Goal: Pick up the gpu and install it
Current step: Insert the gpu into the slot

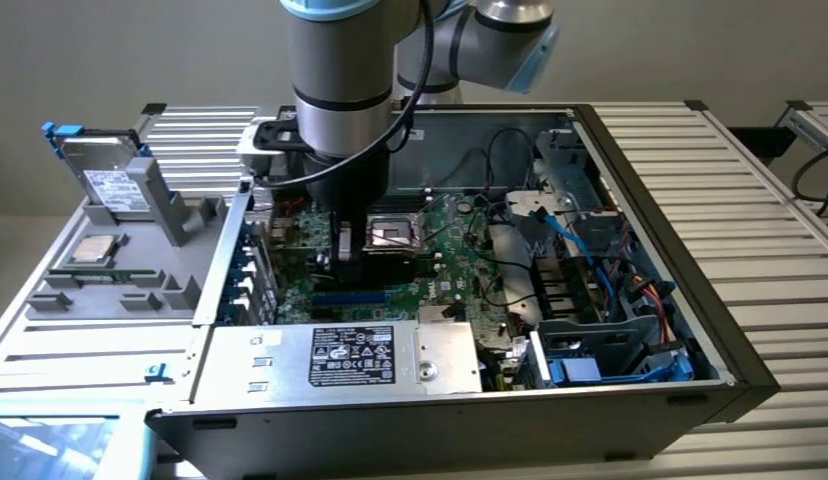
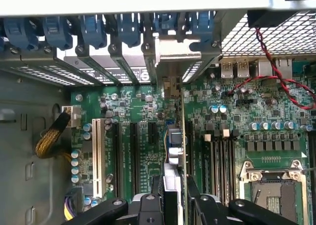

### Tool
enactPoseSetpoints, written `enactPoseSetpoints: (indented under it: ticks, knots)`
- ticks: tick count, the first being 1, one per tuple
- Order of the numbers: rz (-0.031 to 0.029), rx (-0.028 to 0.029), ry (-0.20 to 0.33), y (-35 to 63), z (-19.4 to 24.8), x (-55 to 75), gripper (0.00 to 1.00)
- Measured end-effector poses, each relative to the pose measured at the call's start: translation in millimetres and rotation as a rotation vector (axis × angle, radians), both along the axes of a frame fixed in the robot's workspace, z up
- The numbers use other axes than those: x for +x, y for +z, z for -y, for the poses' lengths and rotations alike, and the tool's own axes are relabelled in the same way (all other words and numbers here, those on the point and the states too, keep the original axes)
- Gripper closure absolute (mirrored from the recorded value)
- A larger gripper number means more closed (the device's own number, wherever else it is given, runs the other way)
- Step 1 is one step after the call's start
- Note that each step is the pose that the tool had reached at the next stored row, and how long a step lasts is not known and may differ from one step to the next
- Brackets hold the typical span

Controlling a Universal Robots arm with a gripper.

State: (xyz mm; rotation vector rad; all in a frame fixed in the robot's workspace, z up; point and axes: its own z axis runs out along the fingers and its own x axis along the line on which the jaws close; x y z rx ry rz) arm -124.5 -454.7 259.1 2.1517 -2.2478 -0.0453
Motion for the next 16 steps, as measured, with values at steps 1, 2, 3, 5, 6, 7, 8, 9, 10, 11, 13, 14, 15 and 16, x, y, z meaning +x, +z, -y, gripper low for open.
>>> enactPoseSetpoints:
  ticks: [1, 2, 3, 5, 6, 7, 8, 9, 10, 11, 13, 14, 15, 16]
  knots:
    - [0.0000, 0.0000, 0.000, -1.2, 0.0, -0.1, 0.71]
    - [-0.0001, -0.0003, 0.000, -2.4, 0.0, -0.4, 0.71]
    - [-0.0002, -0.0005, 0.000, -3.5, 0.1, -0.6, 0.71]
    - [-0.0008, -0.0009, 0.000, -5.9, 0.0, -0.9, 0.71]
    - [-0.0014, -0.0015, 0.000, -7.1, 0.1, -1.1, 0.71]
    - [-0.0021, -0.0017, 0.000, -8.2, 0.0, -1.3, 0.71]
    - [-0.0029, -0.0018, 0.000, -8.9, 0.1, -1.6, 0.71]
    - [-0.0034, -0.0018, 0.000, -9.2, 0.3, -1.9, 0.71]
    - [-0.0037, -0.0018, 0.000, -9.5, 0.3, -2.5, 0.71]
    - [-0.0038, -0.0019, 0.000, -9.7, 0.4, -3.5, 0.71]
    - [-0.0039, -0.0017, 0.000, -10.6, 0.3, -4.8, 0.71]
    - [-0.0047, -0.0017, 0.000, -11.6, 0.4, -5.2, 0.71]
    - [-0.0045, -0.0019, 0.000, -12.7, 0.4, -5.9, 0.71]
    - [-0.0041, -0.0019, 0.000, -13.8, 0.4, -6.0, 0.71]
